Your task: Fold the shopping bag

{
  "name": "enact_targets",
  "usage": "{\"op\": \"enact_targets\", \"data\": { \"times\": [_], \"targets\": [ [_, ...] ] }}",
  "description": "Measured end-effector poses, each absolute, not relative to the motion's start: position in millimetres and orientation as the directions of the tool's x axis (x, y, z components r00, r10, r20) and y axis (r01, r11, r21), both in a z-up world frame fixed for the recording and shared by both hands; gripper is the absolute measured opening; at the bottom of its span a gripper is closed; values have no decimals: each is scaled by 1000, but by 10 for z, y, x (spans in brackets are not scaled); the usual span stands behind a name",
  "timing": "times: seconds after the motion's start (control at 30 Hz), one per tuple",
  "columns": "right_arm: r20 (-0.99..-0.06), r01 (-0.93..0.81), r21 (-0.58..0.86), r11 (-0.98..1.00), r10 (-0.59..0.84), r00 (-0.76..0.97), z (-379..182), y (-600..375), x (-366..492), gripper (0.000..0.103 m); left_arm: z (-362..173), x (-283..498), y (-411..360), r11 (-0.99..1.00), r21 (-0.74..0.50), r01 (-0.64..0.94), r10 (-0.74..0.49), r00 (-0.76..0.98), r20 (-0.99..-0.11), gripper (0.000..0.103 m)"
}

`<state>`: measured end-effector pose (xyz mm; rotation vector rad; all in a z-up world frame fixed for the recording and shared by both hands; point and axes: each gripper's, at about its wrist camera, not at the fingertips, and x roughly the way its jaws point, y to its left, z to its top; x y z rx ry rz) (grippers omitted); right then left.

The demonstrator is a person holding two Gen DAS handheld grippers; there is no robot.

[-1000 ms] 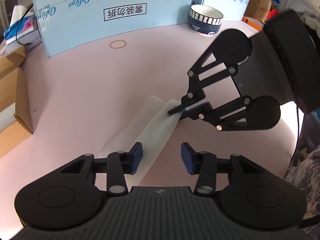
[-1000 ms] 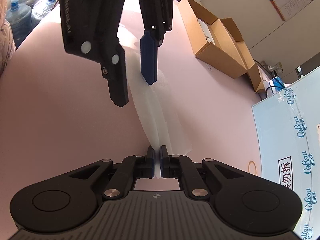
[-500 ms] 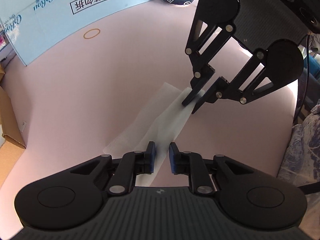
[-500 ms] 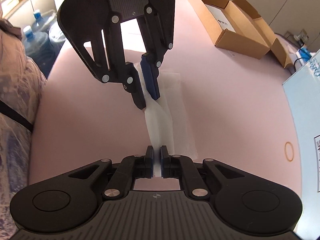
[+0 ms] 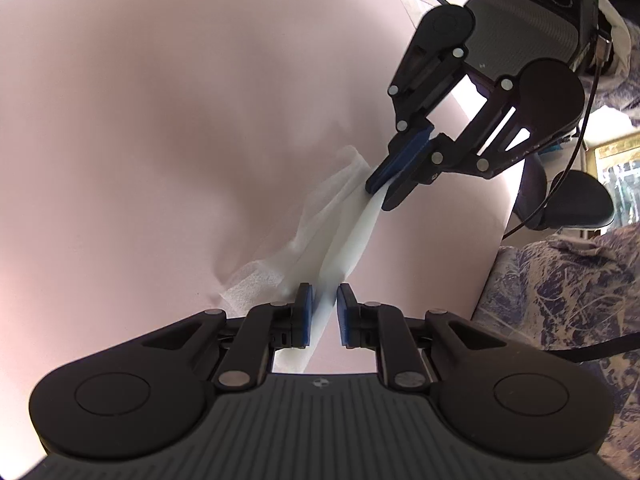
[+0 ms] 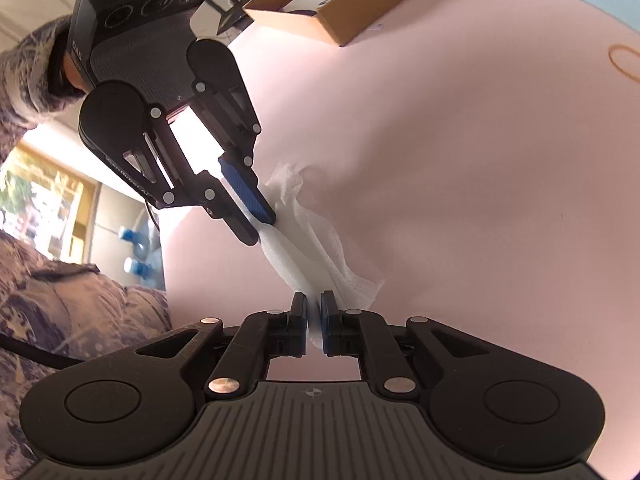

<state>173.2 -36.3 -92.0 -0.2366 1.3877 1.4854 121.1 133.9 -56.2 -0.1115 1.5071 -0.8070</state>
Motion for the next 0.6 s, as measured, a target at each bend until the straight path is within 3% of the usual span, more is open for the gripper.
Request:
{"op": "enact_targets", "data": {
  "times": [0.13, 0.33, 0.5, 0.6],
  "targets": [
    [-685, -684, 675, 276, 579, -442, -1022, -483, 1792, 6, -604, 1284, 1565, 737, -608, 295, -581, -183, -793, 14],
    [-709, -684, 654, 324, 577, -405, -991, -461, 1765, 7, -725, 1376, 1832, 718, -681, 141, -643, -238, -728, 11],
    [-763, -772, 556, 309, 558, -326, -851, -382, 1541, 7, -874, 1451, 1924, 699, -713, 58, -673, -285, -683, 9],
    [-805, -887, 384, 257, 564, -185, -715, -350, 1185, 10, -866, 1509, 1943, 703, -707, 75, -659, -306, -687, 9]
  ]
}}
